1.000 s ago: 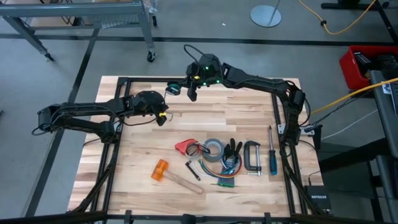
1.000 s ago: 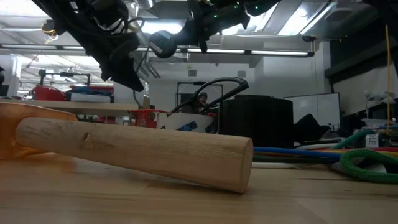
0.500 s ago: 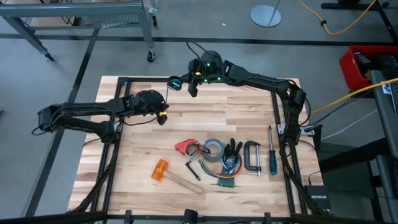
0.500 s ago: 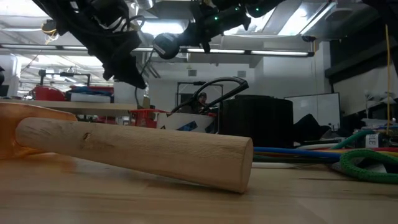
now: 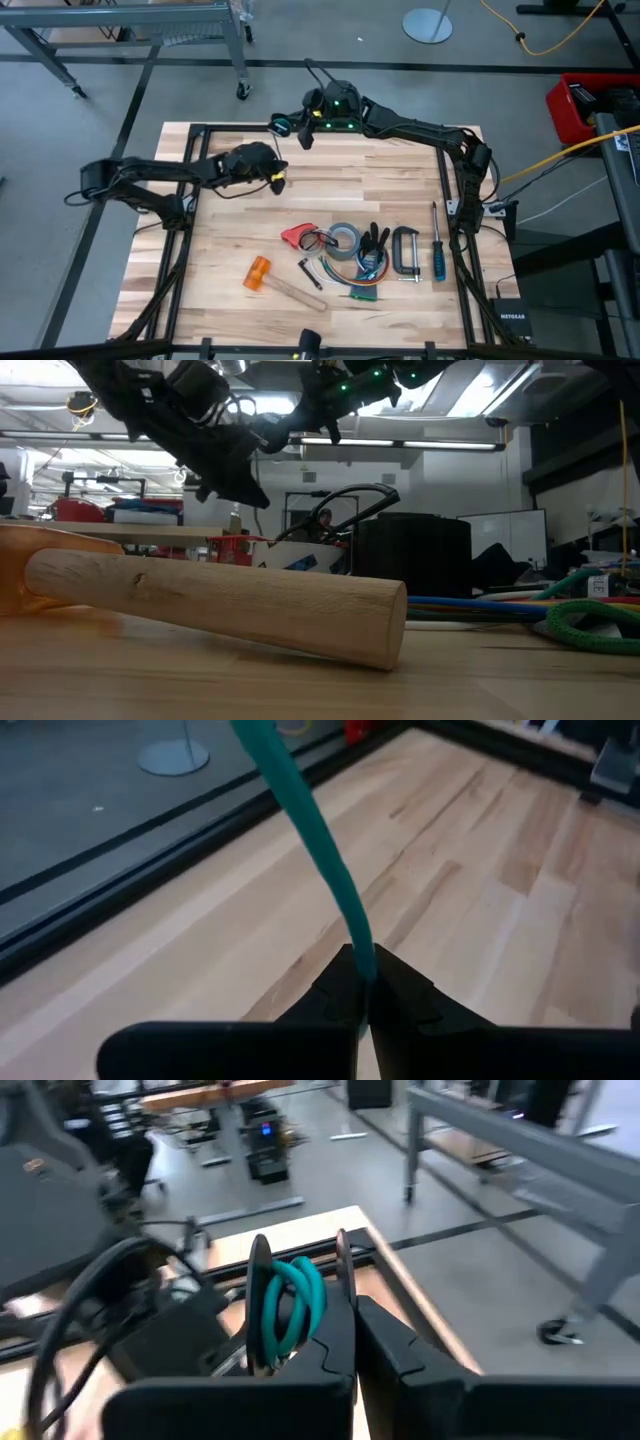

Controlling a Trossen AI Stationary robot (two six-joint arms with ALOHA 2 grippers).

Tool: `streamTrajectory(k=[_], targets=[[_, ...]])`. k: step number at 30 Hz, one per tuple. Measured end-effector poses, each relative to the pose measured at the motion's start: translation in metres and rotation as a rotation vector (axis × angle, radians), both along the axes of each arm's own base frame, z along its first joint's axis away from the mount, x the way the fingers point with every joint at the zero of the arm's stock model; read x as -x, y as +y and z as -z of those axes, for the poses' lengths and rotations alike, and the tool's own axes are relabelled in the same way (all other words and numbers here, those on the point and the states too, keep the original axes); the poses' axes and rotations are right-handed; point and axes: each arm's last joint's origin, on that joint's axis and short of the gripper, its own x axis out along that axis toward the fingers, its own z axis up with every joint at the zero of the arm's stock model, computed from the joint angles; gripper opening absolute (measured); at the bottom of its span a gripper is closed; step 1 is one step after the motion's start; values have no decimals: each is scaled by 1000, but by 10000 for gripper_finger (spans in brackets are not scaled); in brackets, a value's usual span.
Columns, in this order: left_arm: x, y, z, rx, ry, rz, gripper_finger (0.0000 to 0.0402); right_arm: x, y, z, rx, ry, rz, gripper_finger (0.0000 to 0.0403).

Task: Coil cords
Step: Coil the green cable wire on the black spool

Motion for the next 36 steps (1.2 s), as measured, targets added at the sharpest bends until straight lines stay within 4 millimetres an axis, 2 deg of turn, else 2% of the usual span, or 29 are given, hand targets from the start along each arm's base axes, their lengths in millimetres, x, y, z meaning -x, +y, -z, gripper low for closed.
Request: streamTrajectory(k=[7, 16, 21, 24, 30, 36], targets=[[-11, 4, 8, 19, -57, -19, 6, 0, -1, -1, 13, -12, 20, 1], [-8, 2, 18, 40, 33, -5, 79, 1, -2, -2, 39, -5, 18, 1], [-8, 3, 17, 31, 38, -2, 97, 1, -2, -2, 38, -3, 17, 1], [-8, 2, 18, 35, 51, -2, 86, 1, -2, -2, 42, -4, 16, 1], [-7, 2, 19, 36, 61, -14, 11, 1, -2, -3, 44, -8, 18, 1], [-8, 4, 16, 16, 27, -51, 3, 0, -2, -3, 47, -9, 33, 1]])
